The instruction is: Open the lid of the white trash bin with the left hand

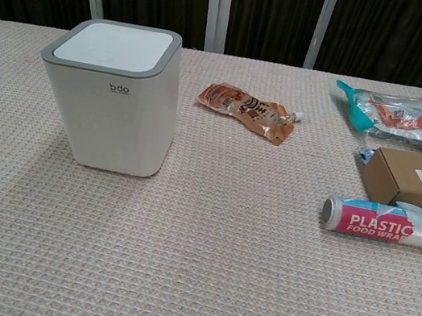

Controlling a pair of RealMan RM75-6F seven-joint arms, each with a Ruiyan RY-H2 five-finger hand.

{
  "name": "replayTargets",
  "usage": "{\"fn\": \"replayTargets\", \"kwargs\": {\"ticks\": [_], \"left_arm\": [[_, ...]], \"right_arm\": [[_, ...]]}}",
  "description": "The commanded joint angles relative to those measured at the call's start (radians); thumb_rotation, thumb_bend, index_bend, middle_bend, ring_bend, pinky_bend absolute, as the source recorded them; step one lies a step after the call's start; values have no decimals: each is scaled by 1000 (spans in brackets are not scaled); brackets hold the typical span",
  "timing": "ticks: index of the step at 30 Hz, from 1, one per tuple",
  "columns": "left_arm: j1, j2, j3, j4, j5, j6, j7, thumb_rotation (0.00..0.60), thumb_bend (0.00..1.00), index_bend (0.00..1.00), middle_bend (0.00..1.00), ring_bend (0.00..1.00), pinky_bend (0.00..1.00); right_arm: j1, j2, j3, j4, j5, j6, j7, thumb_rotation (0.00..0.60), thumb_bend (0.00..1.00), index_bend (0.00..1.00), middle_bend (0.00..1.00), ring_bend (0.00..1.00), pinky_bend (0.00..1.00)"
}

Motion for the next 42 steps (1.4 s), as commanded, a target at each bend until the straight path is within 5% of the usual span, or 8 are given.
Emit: {"fn": "replayTargets", "kwargs": {"ticks": [1,17,42], "left_arm": [[-62,-6,-20,-49,-82,-53,61,600,633,257,857,795,704],[-208,-107,8,-67,-299,-86,274,600,632,256,857,795,704],[-312,-208,107,-87,-420,14,473,600,650,302,864,805,709]], "right_arm": [[1,-3,1,3,4,-3,-2,600,303,92,20,29,16],[2,-1,10,8,21,-1,0,600,303,92,20,30,16],[-2,16,16,1,23,13,31,600,303,92,20,30,16]]}}
